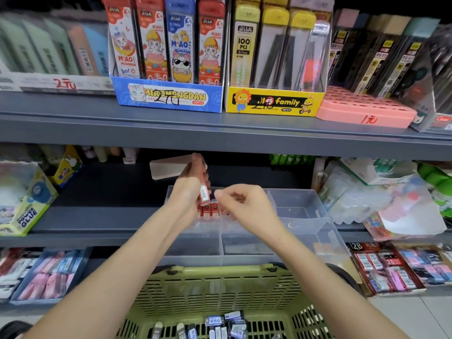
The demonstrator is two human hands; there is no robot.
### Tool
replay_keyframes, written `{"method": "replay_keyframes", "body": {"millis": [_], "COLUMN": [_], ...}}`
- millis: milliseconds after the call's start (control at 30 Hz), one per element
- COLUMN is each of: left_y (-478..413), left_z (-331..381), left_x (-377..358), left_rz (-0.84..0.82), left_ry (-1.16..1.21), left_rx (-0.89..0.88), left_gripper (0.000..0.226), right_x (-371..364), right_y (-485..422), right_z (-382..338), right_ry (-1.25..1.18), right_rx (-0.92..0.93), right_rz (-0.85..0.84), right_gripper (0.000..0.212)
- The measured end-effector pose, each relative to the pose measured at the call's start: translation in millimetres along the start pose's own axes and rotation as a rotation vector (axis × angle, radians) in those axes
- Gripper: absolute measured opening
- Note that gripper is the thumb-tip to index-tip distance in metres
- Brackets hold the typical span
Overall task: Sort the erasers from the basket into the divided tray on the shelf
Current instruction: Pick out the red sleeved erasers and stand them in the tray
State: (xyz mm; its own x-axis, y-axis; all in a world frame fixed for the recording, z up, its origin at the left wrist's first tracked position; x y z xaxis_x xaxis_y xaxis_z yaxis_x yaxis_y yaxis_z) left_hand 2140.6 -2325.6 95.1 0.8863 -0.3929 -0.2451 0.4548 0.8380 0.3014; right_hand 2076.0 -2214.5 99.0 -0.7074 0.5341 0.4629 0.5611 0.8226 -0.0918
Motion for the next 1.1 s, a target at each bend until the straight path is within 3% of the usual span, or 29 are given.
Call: {"method": "replay_keyframes", "body": {"millis": [133,267,367,467,533,633,733,933,1100], "left_y": [23,41,51,57,58,59,63,64,65], "left_z": [14,13,11,15,16,12,6,-4,-3], "left_x": [8,19,25,36,48,64,73,85,86], "left_rz": [-0.024,-0.080,-0.192,-0.279,-0.234,-0.149,-0.165,-0.276,-0.237], "left_ry": [0.230,0.159,0.100,0.183,0.316,0.450,0.452,0.429,0.459], "left_rx": [0.114,0.105,0.074,0.093,0.103,0.145,0.109,0.022,0.044], "left_gripper": [0.043,0.035,0.036,0.044,0.031,0.022,0.023,0.016,0.014], "right_x": [-18,-26,-22,2,20,26,15,-9,-7], "right_y": [15,23,26,21,12,-5,-17,-28,-27], "right_z": [-25,-34,-35,-26,-17,-1,7,14,11], "right_ry": [-0.187,0.041,0.082,-0.077,-0.101,0.262,0.594,0.670,0.679], "right_rx": [-0.033,0.030,0.052,-0.052,-0.164,-0.271,-0.352,-0.397,-0.350], "right_rz": [0.013,0.116,0.086,0.106,0.153,0.159,0.119,0.134,-0.031], "right_gripper": [0.015,0.016,0.016,0.015,0.020,0.044,0.043,0.034,0.033]}}
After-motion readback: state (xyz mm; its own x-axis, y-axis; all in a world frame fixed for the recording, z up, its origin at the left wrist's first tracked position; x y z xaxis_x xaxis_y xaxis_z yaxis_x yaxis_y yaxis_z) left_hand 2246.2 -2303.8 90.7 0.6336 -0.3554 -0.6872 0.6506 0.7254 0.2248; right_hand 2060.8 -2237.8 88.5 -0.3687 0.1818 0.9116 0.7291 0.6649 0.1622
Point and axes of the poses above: each hand's wrist, its own y-axis away from the middle knuckle, its own x-axis out of the back of the hand, z = x × y, the point moved 1 cm from there along -y, towards the middle knuckle, and after that the axes turned 1 degree about z, right-handed, at the moved point
